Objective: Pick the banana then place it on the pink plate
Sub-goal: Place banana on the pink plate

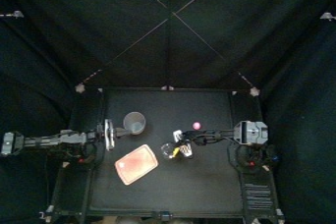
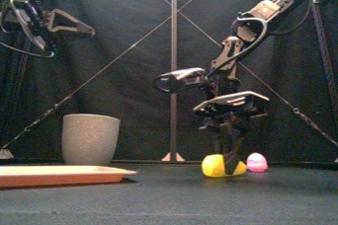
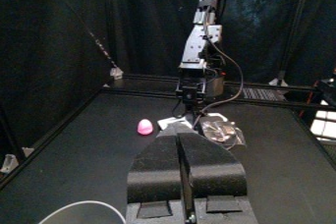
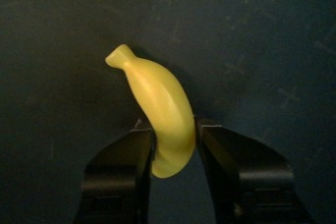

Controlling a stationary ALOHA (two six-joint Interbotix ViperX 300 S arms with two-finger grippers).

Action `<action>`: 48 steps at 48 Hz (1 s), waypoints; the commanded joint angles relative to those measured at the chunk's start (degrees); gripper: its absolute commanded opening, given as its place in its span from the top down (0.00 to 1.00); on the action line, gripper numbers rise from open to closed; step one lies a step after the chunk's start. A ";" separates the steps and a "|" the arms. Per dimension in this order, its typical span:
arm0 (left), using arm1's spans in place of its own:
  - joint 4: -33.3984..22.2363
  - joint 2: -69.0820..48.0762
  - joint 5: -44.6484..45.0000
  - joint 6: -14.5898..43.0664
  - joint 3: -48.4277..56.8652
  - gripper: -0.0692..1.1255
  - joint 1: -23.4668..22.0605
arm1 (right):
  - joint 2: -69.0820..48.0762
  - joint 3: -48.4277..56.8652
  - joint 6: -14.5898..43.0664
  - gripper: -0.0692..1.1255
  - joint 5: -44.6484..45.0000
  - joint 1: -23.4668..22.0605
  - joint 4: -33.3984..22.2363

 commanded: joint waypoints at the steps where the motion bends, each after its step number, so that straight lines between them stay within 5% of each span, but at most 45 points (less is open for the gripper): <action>1: -0.09 0.26 -0.26 0.00 -1.14 0.92 0.09 | -2.46 -1.67 0.53 0.49 -0.18 -0.26 0.88; 21: -0.09 0.26 -0.53 0.00 -1.23 0.92 0.26 | -2.20 -12.92 5.19 0.49 -14.77 0.26 14.24; 48: -0.09 0.26 0.00 0.00 -0.62 0.92 0.35 | 12.30 -29.27 6.06 0.49 -16.87 8.96 17.58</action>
